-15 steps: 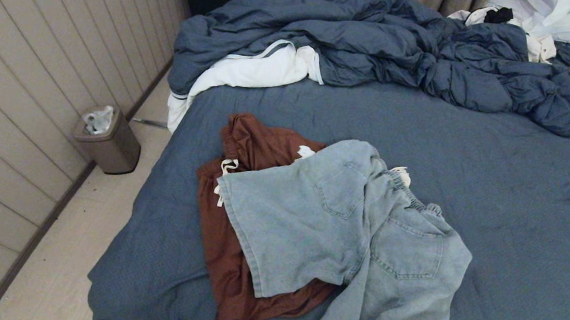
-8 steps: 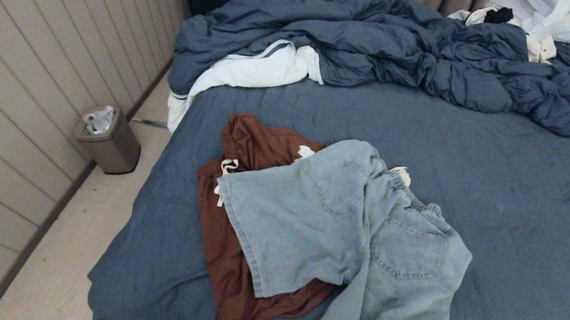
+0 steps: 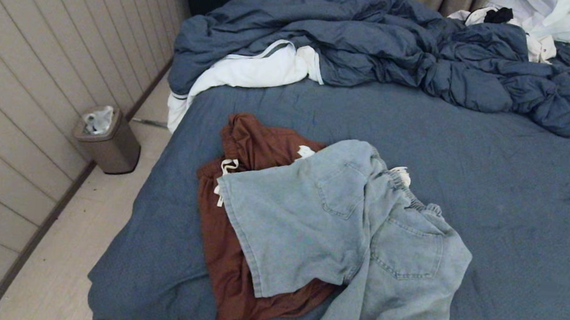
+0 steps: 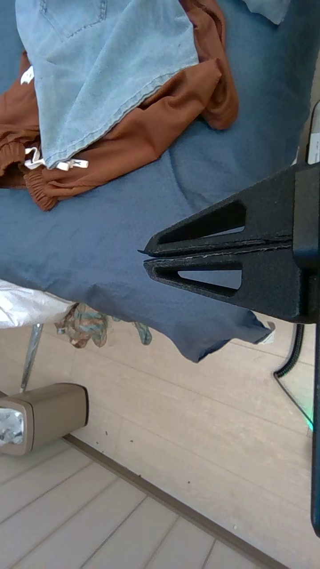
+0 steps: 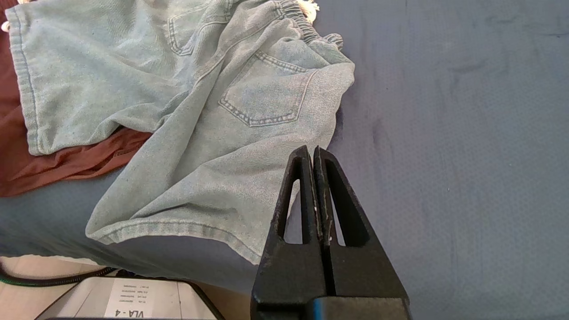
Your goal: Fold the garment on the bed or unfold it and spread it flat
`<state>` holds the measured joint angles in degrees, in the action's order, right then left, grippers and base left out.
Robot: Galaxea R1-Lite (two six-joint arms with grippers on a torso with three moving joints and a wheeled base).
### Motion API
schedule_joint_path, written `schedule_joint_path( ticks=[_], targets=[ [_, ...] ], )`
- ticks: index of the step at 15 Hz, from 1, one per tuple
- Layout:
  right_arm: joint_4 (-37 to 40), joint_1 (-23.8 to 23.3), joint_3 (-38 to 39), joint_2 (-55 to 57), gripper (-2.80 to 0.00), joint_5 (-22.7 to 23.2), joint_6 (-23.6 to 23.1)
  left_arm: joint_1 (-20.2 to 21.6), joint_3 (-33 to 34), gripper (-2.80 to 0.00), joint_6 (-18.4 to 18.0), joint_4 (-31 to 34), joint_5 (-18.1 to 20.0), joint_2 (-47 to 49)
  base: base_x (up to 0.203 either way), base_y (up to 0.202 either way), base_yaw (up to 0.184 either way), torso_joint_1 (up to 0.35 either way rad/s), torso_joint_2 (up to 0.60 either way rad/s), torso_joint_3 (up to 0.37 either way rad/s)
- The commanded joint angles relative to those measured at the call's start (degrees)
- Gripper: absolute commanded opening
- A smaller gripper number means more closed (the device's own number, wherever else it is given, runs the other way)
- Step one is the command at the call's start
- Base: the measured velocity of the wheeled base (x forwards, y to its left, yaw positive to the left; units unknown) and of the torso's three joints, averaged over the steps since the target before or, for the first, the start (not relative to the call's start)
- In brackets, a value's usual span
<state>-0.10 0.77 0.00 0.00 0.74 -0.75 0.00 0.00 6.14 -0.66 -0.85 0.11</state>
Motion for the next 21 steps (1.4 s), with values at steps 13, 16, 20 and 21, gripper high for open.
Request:
schedule_joint_path(
  ticks=[13,16,20,21],
  targets=[
    [0.01,0.02,0.0,0.0,-2.8,0.05,-0.05,0.0,0.0,-2.8,0.1,-0.04,-0.03,-0.02,0.0,0.0,0.0,0.0,0.0,0.0],
    [0.01,0.02,0.0,0.0,-2.8,0.05,-0.05,0.0,0.0,-2.8,0.1,-0.04,-0.03,-0.02,0.0,0.0,0.0,0.0,0.0,0.0],
    [0.01,0.02,0.0,0.0,-2.8,0.05,-0.05,0.0,0.0,-2.8,0.1,-0.04,-0.03,-0.02,0.0,0.0,0.0,0.0,0.0,0.0],
    [0.01,0.02,0.0,0.0,-2.8,0.05,-0.05,0.0,0.0,-2.8,0.1,-0.04,-0.03,-0.02,0.0,0.0,0.0,0.0,0.0,0.0]
  ],
)
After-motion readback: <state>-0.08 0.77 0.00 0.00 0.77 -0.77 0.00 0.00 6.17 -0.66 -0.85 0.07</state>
